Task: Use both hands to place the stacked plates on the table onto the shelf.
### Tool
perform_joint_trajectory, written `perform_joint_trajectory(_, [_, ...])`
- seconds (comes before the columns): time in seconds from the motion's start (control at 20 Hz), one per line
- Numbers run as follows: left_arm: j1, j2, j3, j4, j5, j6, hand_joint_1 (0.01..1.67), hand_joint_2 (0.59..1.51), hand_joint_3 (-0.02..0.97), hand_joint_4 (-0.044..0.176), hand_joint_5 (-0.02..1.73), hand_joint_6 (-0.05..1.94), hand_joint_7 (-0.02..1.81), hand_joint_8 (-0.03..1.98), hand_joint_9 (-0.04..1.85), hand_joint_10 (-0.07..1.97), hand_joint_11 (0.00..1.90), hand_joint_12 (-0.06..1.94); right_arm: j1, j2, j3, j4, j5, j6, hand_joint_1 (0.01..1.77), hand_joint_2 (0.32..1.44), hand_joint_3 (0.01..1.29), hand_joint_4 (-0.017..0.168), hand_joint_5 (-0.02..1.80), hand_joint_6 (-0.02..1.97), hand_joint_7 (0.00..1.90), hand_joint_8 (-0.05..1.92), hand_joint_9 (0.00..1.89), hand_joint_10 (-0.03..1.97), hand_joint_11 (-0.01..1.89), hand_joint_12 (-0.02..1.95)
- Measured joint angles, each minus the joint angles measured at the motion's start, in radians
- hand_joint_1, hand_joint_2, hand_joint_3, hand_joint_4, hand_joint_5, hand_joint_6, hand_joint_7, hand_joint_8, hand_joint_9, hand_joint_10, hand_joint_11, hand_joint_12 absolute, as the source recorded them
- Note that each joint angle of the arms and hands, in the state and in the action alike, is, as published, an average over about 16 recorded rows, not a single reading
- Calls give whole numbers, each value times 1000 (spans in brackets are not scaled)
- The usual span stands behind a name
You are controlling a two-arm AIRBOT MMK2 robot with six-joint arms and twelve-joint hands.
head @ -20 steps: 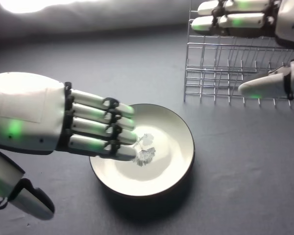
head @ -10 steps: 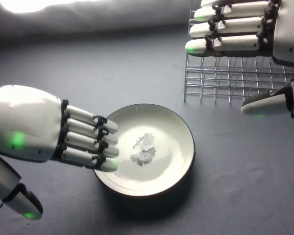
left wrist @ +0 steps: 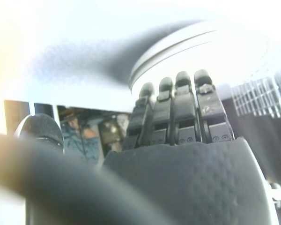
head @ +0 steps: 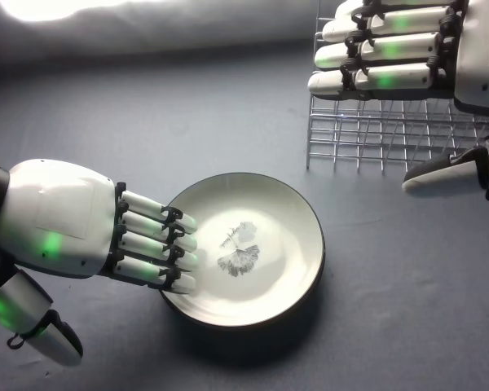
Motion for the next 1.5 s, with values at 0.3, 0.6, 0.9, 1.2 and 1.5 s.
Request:
perform_joint_trajectory(0.3, [19,-27,30,6,18,5,18,1148,16,-3,11,0,12,14,19,8,15,9,0,0,0,8,0,-1,17,1210,14,3,190,14,184,16,149,5,20,423])
perform_joint_trajectory(0.6, [37,-45,47,11,30,8,16,1150,16,-3,1,-12,6,8,17,7,15,9,0,0,0,13,1,-2,17,1210,14,3,190,13,186,16,153,5,21,420])
perform_joint_trajectory(0.9, [52,-62,42,2,48,14,16,1152,16,-4,-5,-22,-3,3,14,7,14,9,-3,3,1,14,6,-4,17,1210,13,3,193,14,189,16,161,5,21,437])
perform_joint_trajectory(1.2, [58,-97,26,-24,73,18,15,1153,16,-4,-8,-27,-8,-8,10,5,14,8,-15,8,2,-15,23,-5,18,1210,14,3,182,14,186,15,165,6,21,442])
perform_joint_trajectory(1.5, [59,-138,15,-56,95,20,15,1153,16,-5,-10,-29,-11,-19,11,6,14,8,-45,14,3,-69,50,-1,83,1192,14,3,165,13,177,16,162,6,21,435])
